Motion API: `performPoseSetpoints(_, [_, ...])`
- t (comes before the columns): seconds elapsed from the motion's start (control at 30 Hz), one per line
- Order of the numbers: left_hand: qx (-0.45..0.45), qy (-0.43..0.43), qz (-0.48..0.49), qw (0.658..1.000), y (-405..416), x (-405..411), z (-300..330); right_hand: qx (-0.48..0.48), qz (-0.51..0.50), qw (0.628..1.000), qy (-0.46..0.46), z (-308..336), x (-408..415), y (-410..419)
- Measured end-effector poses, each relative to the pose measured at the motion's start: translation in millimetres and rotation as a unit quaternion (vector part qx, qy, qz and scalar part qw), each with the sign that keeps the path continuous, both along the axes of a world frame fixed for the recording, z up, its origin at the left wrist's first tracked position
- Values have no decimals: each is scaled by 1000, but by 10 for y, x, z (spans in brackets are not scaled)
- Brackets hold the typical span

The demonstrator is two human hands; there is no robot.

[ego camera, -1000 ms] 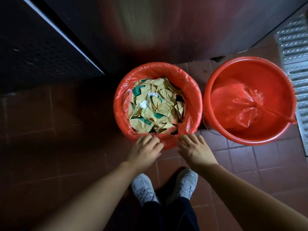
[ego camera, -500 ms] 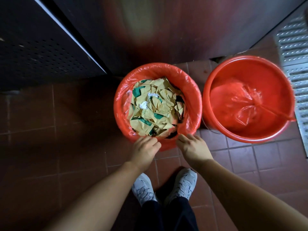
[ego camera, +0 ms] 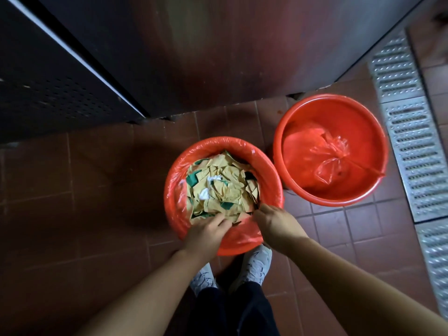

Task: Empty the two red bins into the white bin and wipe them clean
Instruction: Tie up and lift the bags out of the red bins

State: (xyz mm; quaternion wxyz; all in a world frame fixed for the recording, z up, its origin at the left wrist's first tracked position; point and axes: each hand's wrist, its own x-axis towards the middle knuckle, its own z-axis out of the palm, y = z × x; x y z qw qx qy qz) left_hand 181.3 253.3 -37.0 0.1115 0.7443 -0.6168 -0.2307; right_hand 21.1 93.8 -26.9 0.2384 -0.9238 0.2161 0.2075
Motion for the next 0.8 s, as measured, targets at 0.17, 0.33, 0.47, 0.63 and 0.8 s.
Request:
performPoseSetpoints(0.17, [53, -32, 52, 997, -130, -9, -137, -22, -409, 912, -19, -208, 24, -143])
performPoseSetpoints(0.33, [50, -43, 43, 997, -112, -66, -265, 41, -519, 853, 23, -427, -45, -212])
performPoseSetpoints(0.47, [13, -57, 15, 998, -68, -107, -318, 20, -569, 822, 17, -563, -71, -173])
performPoseSetpoints(0.63, [-14, -53, 12, 998, -63, -112, -337, 7, -588, 809, 7, -574, -34, -187])
performPoseSetpoints(0.8, [-27, -53, 30, 998, -97, -60, -301, -7, -500, 862, -85, -390, 287, -78])
